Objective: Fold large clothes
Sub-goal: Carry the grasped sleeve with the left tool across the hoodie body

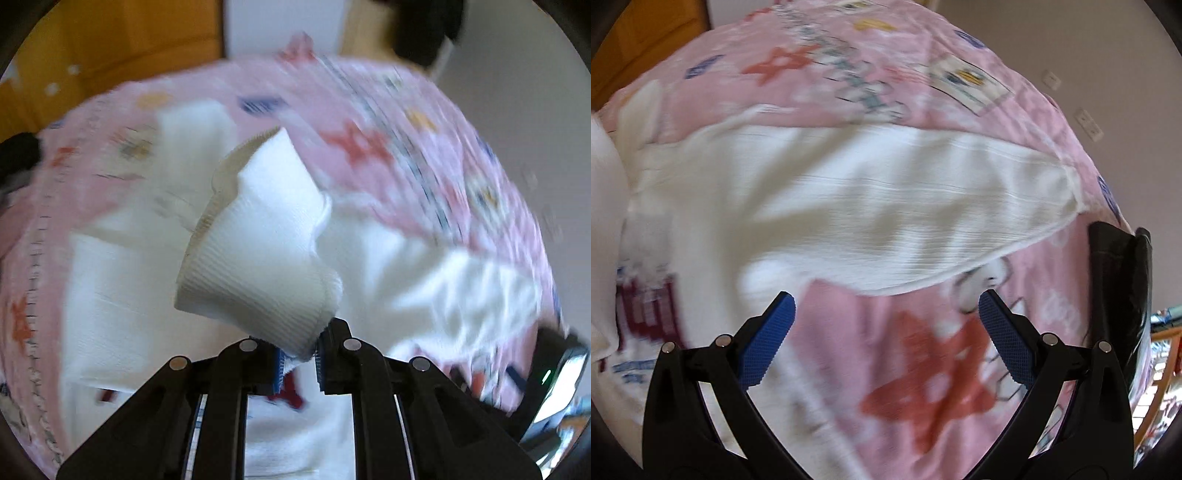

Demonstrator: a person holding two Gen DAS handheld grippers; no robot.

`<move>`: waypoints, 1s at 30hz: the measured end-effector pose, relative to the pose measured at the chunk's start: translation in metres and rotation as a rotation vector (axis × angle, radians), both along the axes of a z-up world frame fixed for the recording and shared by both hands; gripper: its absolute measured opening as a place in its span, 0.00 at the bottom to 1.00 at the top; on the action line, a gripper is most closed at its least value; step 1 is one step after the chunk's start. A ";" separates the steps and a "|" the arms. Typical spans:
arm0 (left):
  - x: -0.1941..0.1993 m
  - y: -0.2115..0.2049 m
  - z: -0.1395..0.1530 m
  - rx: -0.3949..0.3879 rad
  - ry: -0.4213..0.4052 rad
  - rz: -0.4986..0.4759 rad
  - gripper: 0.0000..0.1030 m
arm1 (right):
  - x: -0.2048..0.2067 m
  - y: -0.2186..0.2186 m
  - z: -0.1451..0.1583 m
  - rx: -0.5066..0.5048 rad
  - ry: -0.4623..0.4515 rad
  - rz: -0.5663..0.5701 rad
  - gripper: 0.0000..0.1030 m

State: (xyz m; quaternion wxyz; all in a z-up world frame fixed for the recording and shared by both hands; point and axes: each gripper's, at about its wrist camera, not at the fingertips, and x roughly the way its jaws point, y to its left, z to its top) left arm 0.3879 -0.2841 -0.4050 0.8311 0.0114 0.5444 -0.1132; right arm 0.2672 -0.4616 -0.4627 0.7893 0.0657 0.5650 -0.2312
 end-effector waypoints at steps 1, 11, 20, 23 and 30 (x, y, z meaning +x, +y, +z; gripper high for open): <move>-0.002 -0.016 -0.015 0.011 0.023 -0.023 0.12 | -0.003 -0.008 -0.005 -0.004 0.000 -0.013 0.94; -0.029 -0.077 -0.091 0.103 0.137 -0.285 0.54 | -0.027 -0.050 -0.045 0.011 0.047 -0.117 0.94; -0.058 -0.058 -0.024 -0.024 0.079 -0.413 0.84 | -0.053 -0.078 -0.033 0.094 0.021 -0.250 0.94; -0.040 -0.022 -0.017 0.012 0.053 -0.322 0.85 | -0.058 -0.108 -0.025 0.121 -0.009 -0.310 0.94; 0.006 0.057 -0.054 0.124 0.151 -0.147 0.85 | -0.058 -0.215 -0.002 0.206 -0.147 -0.520 0.94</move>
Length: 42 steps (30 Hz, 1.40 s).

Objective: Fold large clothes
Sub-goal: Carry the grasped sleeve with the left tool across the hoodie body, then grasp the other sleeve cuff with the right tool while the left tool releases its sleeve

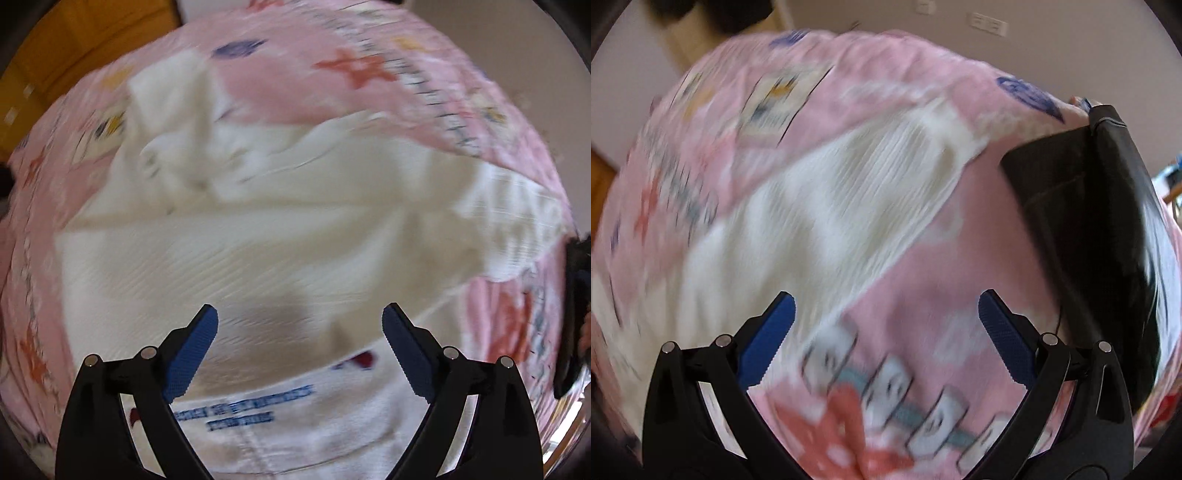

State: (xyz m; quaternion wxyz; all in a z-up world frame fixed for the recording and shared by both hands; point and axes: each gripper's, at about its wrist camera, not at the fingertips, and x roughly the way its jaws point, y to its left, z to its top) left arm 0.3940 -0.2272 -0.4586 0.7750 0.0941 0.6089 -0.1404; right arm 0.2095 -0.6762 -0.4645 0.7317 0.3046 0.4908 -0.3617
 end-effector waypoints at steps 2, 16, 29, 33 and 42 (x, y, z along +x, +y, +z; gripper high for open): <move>0.002 0.009 -0.010 0.009 0.031 0.036 0.85 | 0.006 -0.034 -0.003 0.001 -0.004 -0.055 0.94; -0.057 -0.060 -0.009 -0.152 0.226 0.032 0.85 | 0.000 -0.159 -0.086 0.278 -0.059 -0.314 0.94; -0.076 -0.091 -0.003 -0.162 0.258 0.002 0.85 | 0.015 -0.172 -0.097 0.266 -0.100 -0.247 0.90; -0.078 -0.085 0.001 -0.157 0.254 0.007 0.85 | 0.015 -0.175 -0.097 0.246 -0.145 -0.219 0.82; -0.085 -0.082 0.002 -0.131 0.262 0.015 0.85 | 0.016 -0.180 -0.095 0.240 -0.146 -0.130 0.47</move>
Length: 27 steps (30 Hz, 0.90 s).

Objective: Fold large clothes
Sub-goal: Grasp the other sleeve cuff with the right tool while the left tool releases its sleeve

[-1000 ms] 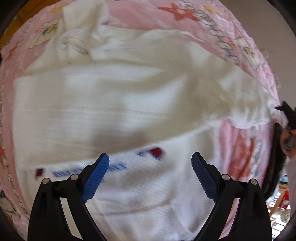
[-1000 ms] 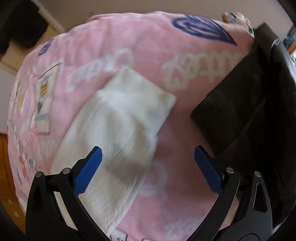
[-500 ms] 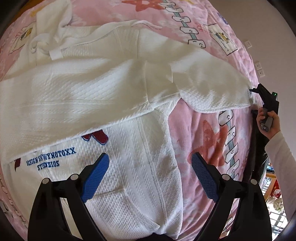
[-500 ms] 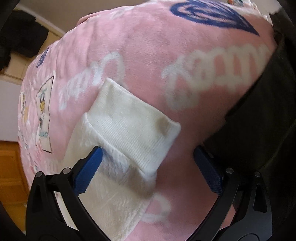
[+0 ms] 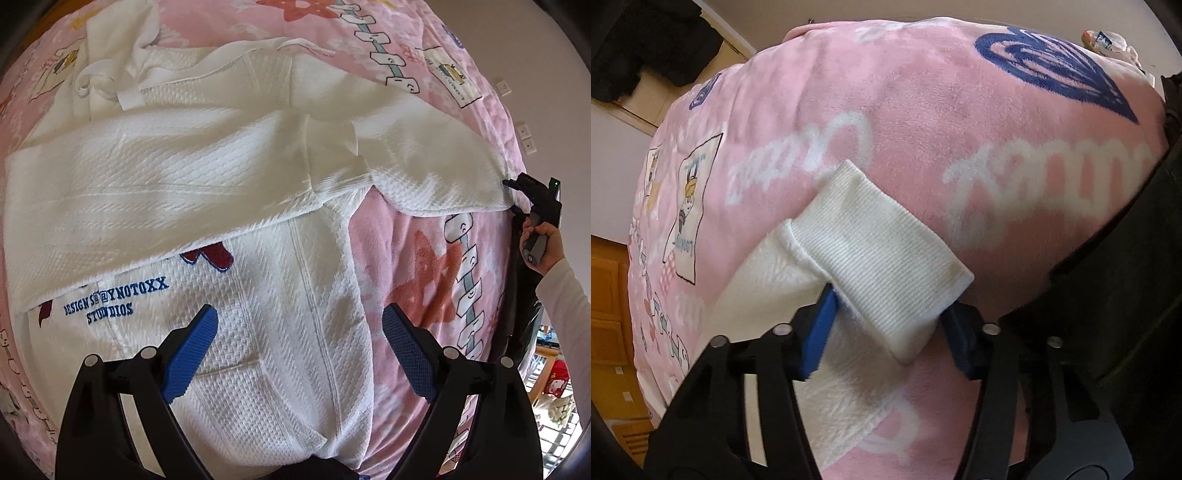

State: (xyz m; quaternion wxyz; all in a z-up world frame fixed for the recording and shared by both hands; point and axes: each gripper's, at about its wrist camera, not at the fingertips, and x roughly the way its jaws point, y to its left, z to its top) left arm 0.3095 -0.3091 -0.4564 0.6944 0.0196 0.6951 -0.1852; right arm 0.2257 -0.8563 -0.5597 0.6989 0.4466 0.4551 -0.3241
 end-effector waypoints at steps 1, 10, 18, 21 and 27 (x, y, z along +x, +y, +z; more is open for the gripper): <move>0.000 -0.001 0.000 0.004 0.001 0.002 0.85 | -0.001 0.000 0.001 0.002 -0.007 0.007 0.37; 0.034 -0.001 0.004 -0.011 -0.034 0.099 0.85 | 0.008 0.016 0.034 -0.044 -0.062 0.098 0.16; 0.096 0.010 -0.054 0.004 -0.066 0.183 0.78 | 0.018 0.044 0.085 -0.106 -0.154 0.142 0.15; 0.109 0.022 -0.086 0.007 -0.010 0.243 0.76 | 0.021 0.065 0.115 -0.131 -0.207 0.169 0.15; 0.108 0.050 -0.101 -0.024 0.033 0.265 0.60 | 0.035 0.135 0.181 -0.203 -0.314 0.291 0.15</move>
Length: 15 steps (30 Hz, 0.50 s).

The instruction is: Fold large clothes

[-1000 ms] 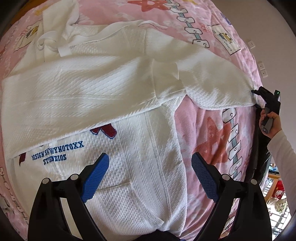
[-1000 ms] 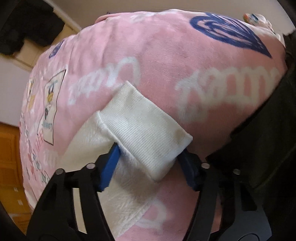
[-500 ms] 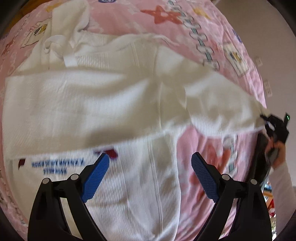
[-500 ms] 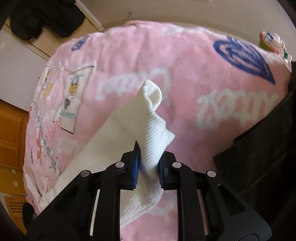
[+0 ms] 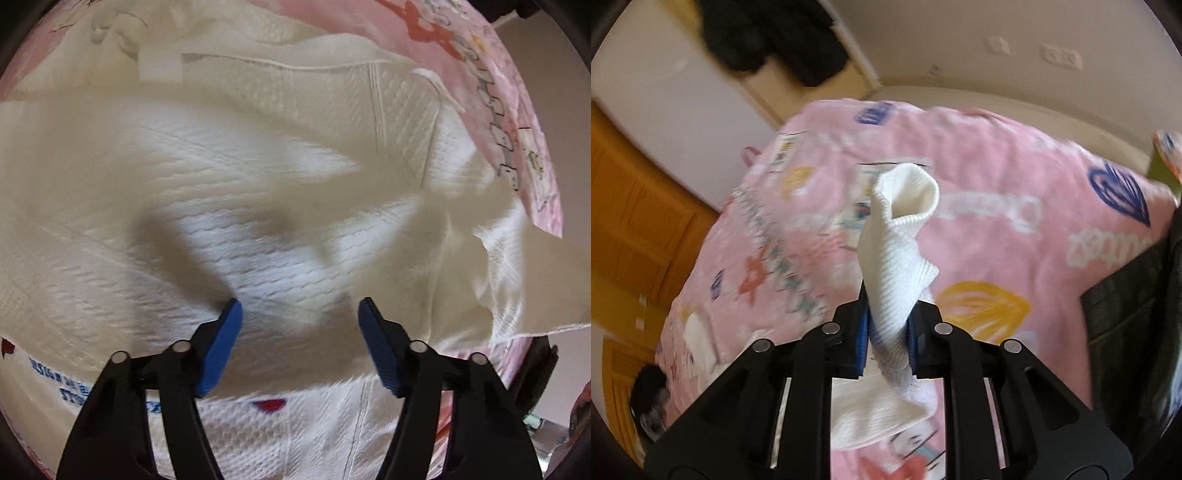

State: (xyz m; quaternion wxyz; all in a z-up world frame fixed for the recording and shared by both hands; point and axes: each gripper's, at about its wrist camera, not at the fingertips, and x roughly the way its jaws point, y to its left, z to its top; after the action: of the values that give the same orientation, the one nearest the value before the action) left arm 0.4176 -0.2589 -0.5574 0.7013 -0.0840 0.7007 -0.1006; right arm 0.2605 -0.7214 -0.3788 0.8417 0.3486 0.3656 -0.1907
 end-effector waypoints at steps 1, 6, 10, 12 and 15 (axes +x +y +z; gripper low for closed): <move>-0.002 0.005 0.004 0.017 -0.019 -0.012 0.57 | 0.000 0.011 0.010 -0.022 -0.006 0.013 0.15; -0.004 0.029 0.012 0.088 -0.052 -0.092 0.09 | 0.006 0.088 0.058 -0.120 -0.064 0.106 0.15; 0.005 0.061 0.004 0.105 -0.052 -0.053 0.01 | 0.021 0.163 0.076 -0.148 -0.110 0.237 0.15; 0.011 0.073 -0.004 0.101 -0.049 -0.034 0.01 | 0.031 0.205 0.076 -0.145 -0.112 0.310 0.15; 0.019 0.088 -0.005 0.048 -0.043 -0.020 0.01 | 0.042 0.250 0.070 -0.127 -0.112 0.383 0.15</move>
State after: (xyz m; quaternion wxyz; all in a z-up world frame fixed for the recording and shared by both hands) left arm 0.4364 -0.1711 -0.5629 0.7171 -0.0578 0.6884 -0.0924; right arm 0.3026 -0.4712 -0.3086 0.9019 0.2290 0.3649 -0.0303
